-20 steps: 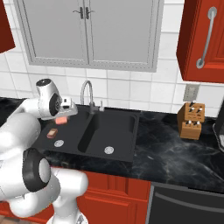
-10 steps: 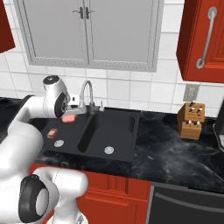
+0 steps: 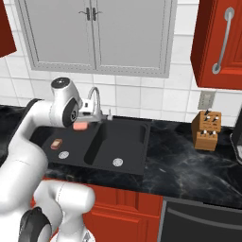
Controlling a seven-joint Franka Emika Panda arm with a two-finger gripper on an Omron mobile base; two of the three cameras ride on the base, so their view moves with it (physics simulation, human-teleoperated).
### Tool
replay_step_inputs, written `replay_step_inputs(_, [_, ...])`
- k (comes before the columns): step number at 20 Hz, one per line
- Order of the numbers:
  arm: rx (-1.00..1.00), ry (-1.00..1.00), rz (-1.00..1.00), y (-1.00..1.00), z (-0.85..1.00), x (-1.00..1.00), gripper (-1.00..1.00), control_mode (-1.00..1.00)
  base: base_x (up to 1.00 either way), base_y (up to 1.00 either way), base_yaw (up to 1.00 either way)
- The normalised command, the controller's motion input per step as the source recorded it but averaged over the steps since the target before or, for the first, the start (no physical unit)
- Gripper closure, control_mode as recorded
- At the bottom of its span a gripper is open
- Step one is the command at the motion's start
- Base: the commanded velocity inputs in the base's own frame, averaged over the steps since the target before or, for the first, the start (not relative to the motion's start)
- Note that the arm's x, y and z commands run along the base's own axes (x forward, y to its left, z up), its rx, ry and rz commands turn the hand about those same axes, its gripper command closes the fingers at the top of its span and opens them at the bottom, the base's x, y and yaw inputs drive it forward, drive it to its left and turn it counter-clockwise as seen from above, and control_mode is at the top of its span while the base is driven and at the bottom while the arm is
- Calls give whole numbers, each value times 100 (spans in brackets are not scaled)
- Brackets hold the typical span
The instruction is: Pick up the bar soap and bar soap from the sink, and place them back in the cabinet, and close the cabinet door.
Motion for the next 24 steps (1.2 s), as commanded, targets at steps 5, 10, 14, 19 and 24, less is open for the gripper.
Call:
replay_step_inputs(5, [6, 0, -9, -31, 45, -20, 100, -100, 0, 0, 0])
replay_step_inputs(10, [3, 0, -8, -27, 33, -16, 100, -100, 0, 0, 0])
replay_step_inputs(14, [0, -2, -5, -19, 12, -16, 100, -100, 0, 0, 0])
replay_step_inputs(19, [0, -4, -3, -14, 0, -25, 100, -100, 0, 0, 0])
replay_step_inputs(24, [0, -3, -5, -9, 11, -27, 100, -100, 0, 0, 0])
